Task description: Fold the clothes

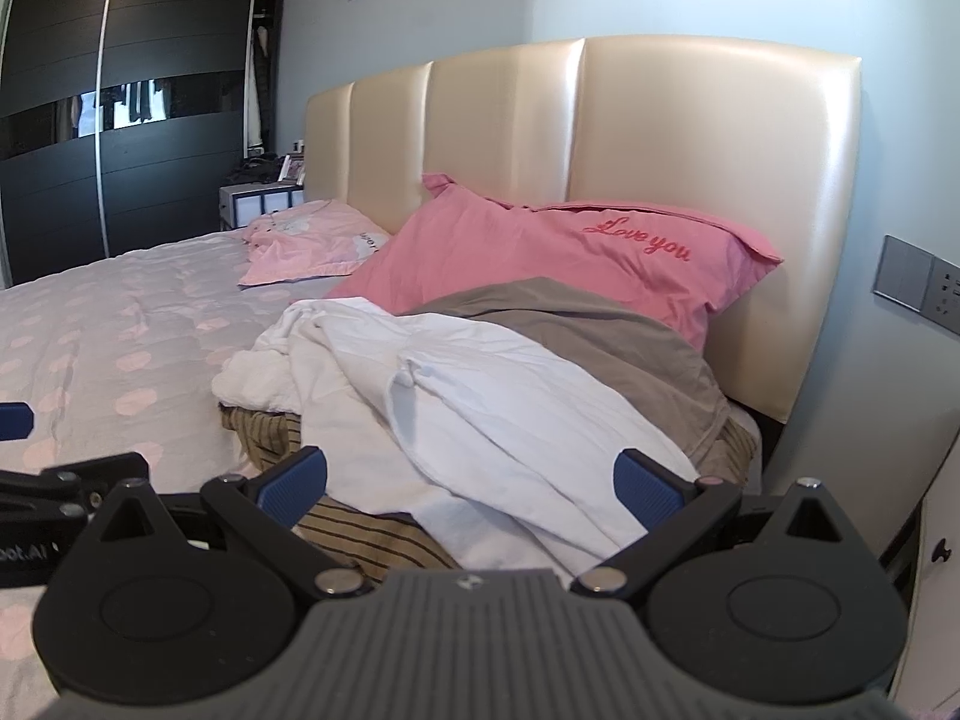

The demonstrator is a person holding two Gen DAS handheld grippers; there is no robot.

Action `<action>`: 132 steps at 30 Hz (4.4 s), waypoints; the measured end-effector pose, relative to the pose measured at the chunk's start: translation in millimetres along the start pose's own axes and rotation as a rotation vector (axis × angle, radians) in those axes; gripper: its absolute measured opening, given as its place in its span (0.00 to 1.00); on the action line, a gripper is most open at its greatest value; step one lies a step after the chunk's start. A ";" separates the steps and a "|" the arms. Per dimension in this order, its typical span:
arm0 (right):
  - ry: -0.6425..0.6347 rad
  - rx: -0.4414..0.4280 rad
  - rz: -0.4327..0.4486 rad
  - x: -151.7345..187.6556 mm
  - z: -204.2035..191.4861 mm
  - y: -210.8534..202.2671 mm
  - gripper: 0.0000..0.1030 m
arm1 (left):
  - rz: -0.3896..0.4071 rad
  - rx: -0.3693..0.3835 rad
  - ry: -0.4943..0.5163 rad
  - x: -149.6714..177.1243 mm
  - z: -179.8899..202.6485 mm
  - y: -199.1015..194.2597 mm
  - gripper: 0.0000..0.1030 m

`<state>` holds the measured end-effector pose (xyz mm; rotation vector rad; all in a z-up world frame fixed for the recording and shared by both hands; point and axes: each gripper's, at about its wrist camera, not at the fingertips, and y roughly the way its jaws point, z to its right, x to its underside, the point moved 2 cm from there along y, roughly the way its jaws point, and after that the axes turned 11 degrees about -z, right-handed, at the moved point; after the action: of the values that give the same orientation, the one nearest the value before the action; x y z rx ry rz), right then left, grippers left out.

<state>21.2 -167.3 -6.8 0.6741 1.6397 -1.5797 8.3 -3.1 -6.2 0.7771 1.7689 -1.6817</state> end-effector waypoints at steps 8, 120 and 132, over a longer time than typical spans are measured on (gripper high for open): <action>-0.030 -0.111 -0.029 -18.3 -12.2 6.8 0.98 | -0.027 -0.007 -0.011 -2.4 -16.3 7.9 0.92; -0.210 -0.399 -0.411 -115.9 -125.2 254.2 0.51 | -0.305 0.038 -0.202 9.0 -122.4 211.2 0.18; -0.385 -0.359 -0.275 -129.7 -144.8 239.4 0.51 | -0.237 -0.111 -0.269 -6.4 -194.8 167.2 0.03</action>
<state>265.5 15.7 -50.5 -0.0453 1.7028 -1.4321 134.5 197.9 -104.1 0.2847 1.7965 -1.7267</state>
